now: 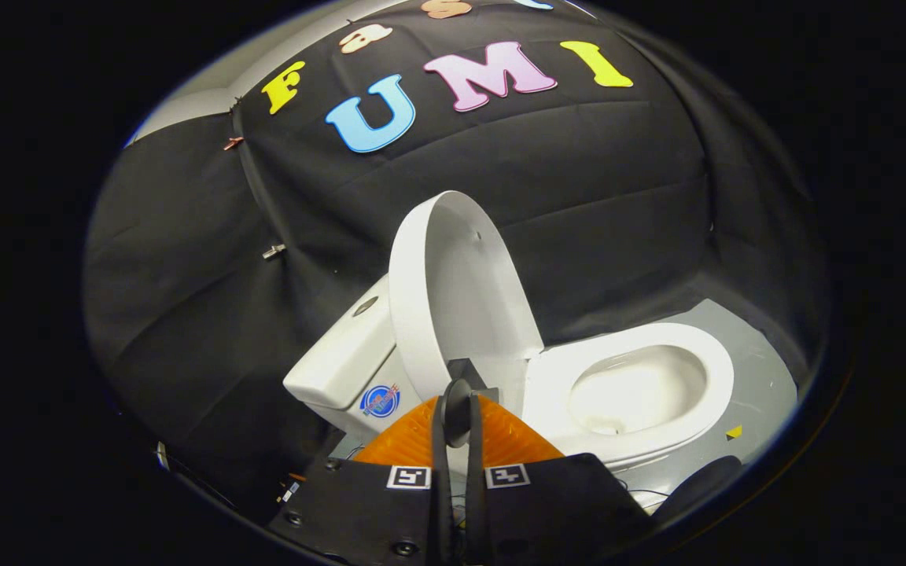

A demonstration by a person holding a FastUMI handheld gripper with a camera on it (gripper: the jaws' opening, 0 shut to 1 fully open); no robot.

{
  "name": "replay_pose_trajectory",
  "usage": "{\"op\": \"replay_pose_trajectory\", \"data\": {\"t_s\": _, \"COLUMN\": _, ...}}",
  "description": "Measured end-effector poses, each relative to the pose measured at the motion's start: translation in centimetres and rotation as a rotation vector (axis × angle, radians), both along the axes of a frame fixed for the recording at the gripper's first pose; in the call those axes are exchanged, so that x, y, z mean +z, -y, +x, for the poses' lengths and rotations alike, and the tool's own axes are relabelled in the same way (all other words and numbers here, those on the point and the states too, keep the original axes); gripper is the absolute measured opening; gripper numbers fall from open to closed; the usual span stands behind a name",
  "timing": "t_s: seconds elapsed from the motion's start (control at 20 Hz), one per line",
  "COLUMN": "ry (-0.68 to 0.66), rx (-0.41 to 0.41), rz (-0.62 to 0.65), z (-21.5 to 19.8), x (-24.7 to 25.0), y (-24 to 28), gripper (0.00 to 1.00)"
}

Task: Open the toilet lid.

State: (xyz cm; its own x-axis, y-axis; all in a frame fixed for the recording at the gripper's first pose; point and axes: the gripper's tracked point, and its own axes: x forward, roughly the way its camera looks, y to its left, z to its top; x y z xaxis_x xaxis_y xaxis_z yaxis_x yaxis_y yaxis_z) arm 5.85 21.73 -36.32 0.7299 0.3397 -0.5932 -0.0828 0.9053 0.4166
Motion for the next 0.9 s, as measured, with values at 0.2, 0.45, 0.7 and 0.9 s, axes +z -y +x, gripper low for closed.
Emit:
{"op": "replay_pose_trajectory", "data": {"t_s": 0.2, "ry": -0.005, "rx": 0.029, "rz": 0.003, "z": -0.1, "x": -0.1, "y": -1.9, "gripper": 0.11}}
{"op": "replay_pose_trajectory", "data": {"t_s": 0.45, "ry": -0.011, "rx": 0.058, "rz": 0.003, "z": -0.2, "x": -0.2, "y": -3.8, "gripper": 0.11}}
{"op": "replay_pose_trajectory", "data": {"t_s": 0.7, "ry": -0.017, "rx": 0.083, "rz": 0.001, "z": -0.3, "x": -0.4, "y": -5.5, "gripper": 0.11}}
{"op": "replay_pose_trajectory", "data": {"t_s": 0.9, "ry": -0.02, "rx": 0.09, "rz": -0.003, "z": -0.2, "x": -0.4, "y": -6.1, "gripper": 0.11}}
